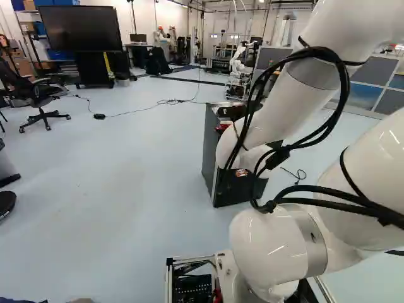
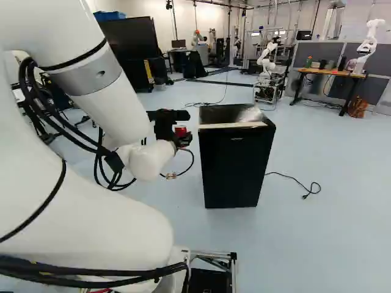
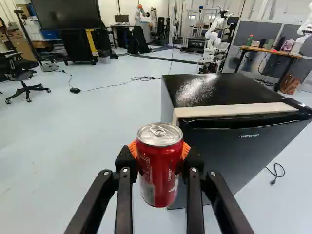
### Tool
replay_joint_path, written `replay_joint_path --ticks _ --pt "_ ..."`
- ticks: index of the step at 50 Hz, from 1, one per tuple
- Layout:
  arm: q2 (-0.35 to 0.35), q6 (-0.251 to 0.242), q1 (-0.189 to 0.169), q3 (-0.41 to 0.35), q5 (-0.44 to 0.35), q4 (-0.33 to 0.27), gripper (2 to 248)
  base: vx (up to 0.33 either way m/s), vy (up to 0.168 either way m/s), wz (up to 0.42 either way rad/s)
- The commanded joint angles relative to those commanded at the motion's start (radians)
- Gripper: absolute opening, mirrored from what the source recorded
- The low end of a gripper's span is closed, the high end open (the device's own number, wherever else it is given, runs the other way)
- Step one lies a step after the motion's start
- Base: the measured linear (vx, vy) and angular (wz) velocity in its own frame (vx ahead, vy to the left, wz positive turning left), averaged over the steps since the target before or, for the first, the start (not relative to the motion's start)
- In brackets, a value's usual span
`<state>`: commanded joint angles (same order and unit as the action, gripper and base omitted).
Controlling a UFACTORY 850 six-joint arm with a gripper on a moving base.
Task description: Grab a drink from the fridge
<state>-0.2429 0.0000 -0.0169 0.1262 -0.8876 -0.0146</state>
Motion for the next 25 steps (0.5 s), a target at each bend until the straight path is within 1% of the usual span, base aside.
replay_joint_path --ticks 13,25 --pt "-0.027 0.000 0.013 -0.029 0.011 0.011 99 0.000 0.000 0.000" --pt "-0.036 0.000 0.017 -0.039 0.015 0.015 99 0.000 0.000 0.000"
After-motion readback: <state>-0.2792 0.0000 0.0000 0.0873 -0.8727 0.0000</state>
